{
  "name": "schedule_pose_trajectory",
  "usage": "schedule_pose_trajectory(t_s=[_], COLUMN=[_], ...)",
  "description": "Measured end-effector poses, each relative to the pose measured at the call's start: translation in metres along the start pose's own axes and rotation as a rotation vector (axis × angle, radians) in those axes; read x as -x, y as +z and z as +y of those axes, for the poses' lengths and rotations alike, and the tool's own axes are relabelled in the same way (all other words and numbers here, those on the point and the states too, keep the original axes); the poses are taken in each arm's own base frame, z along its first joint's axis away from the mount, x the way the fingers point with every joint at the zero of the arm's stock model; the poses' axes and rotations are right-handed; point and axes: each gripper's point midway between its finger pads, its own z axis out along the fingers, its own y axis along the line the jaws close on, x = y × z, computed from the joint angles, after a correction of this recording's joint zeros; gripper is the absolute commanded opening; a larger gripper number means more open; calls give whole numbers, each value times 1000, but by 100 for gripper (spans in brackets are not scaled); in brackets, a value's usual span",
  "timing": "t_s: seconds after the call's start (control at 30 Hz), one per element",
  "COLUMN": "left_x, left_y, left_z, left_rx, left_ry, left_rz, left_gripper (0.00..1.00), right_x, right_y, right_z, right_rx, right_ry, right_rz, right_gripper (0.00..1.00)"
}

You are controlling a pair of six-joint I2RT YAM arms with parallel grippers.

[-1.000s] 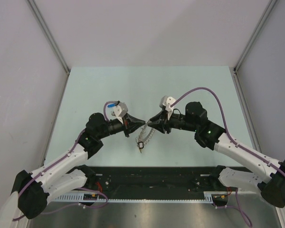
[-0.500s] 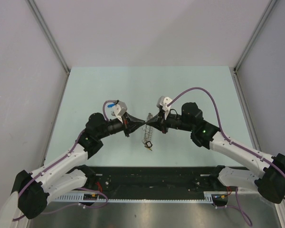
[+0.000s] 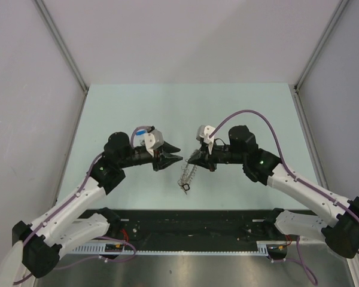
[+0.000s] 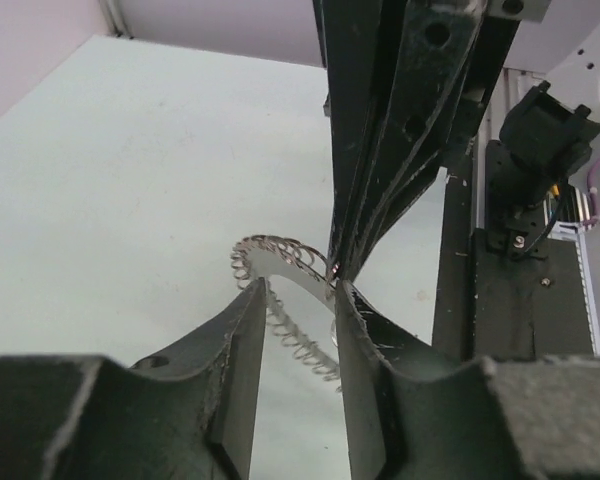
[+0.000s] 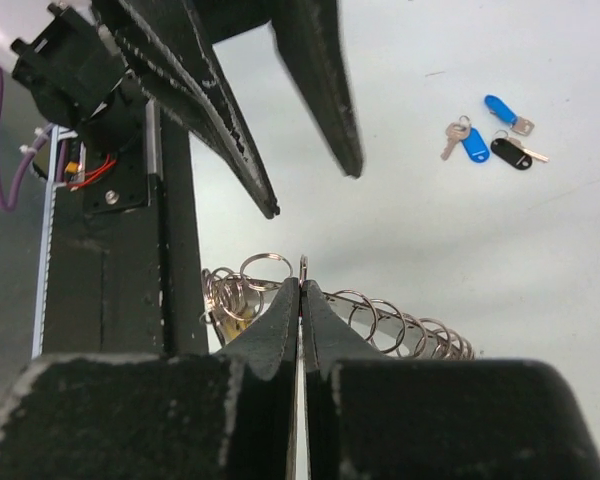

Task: Put the keys on the keyring

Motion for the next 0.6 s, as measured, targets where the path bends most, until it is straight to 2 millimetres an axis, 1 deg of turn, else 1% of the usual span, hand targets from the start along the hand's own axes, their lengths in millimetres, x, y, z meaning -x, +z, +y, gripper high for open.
schedule_pose_trajectory(t_s=[0.1, 0.13, 0.2, 0.27, 0.43, 0.6], left_x=[11, 14, 14, 9, -11, -18], left_y=[0, 2, 3, 6, 9, 9], left_z=[-5, -7, -10, -14, -20, -25], left_rx=[-72, -94, -143, -191, -281, -316], left_ry=[79, 98, 115, 119, 79, 59], left_rz=[42, 50, 74, 104, 179, 207], left_gripper=[48, 48, 49, 48, 41, 37], right_x=[2, 4, 7, 6, -2, -9], right_y=[-4, -5, -7, -7, -4, -2], right_z=[5, 5, 8, 10, 14, 15], right_rx=[26, 32, 44, 55, 78, 89], right_ry=[-22, -32, -47, -53, -55, -56], right_rz=[31, 36, 41, 54, 94, 119], right_gripper=[0, 0, 0, 0, 0, 0])
